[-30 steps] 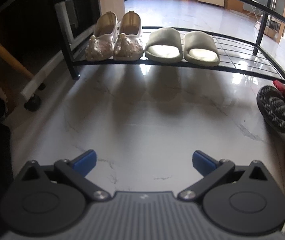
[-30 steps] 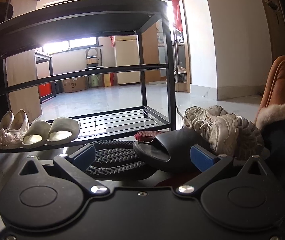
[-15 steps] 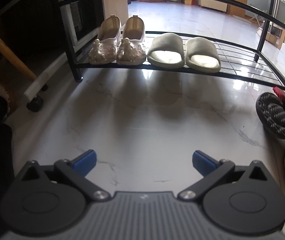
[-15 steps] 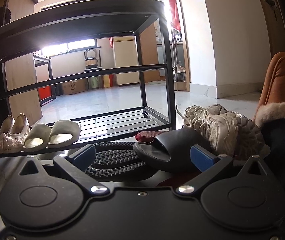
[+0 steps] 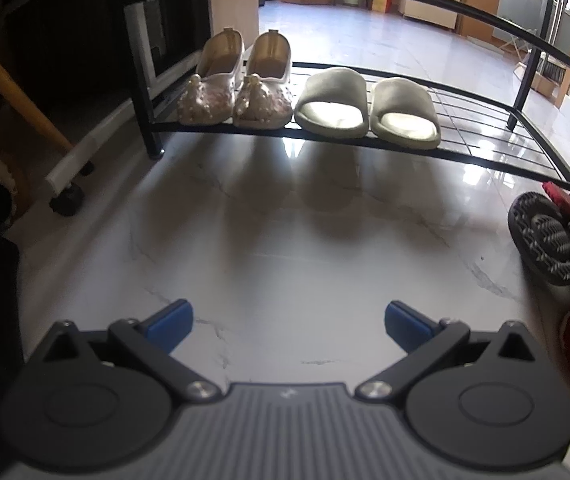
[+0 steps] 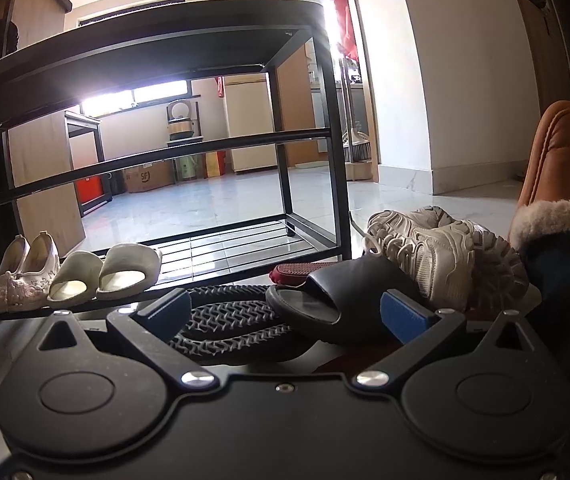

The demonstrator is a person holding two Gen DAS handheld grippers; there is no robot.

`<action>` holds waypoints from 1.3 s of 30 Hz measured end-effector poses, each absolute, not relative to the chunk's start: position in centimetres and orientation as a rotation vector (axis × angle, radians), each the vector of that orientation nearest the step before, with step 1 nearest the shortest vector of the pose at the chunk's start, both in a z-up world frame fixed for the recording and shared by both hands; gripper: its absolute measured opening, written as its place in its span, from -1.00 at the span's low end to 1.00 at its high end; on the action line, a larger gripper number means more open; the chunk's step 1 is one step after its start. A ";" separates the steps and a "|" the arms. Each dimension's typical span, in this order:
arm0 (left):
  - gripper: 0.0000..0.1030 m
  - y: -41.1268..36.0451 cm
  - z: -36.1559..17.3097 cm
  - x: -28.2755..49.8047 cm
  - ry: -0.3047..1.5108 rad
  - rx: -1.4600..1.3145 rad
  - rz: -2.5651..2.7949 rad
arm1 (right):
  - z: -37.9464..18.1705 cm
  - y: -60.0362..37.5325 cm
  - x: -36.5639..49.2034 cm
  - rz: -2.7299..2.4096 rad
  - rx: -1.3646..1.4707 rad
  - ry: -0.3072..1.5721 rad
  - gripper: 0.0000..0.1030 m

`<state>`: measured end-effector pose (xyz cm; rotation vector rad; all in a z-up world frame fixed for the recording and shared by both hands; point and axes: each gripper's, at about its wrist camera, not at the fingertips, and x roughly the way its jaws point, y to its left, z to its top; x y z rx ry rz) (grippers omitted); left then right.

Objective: Organize scattered shoes

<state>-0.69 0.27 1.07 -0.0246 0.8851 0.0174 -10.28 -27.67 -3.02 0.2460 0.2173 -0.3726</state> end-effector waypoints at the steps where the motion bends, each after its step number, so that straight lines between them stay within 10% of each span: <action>1: 0.99 0.2 1.1 -0.7 0.885 -0.027 0.015 | -3.0 -27.7 -10.3 -0.372 0.244 0.215 1.00; 39: 0.99 -13.1 -3.2 7.3 0.823 -0.112 -0.420 | -3.6 -33.7 -10.6 -0.534 0.488 0.136 1.00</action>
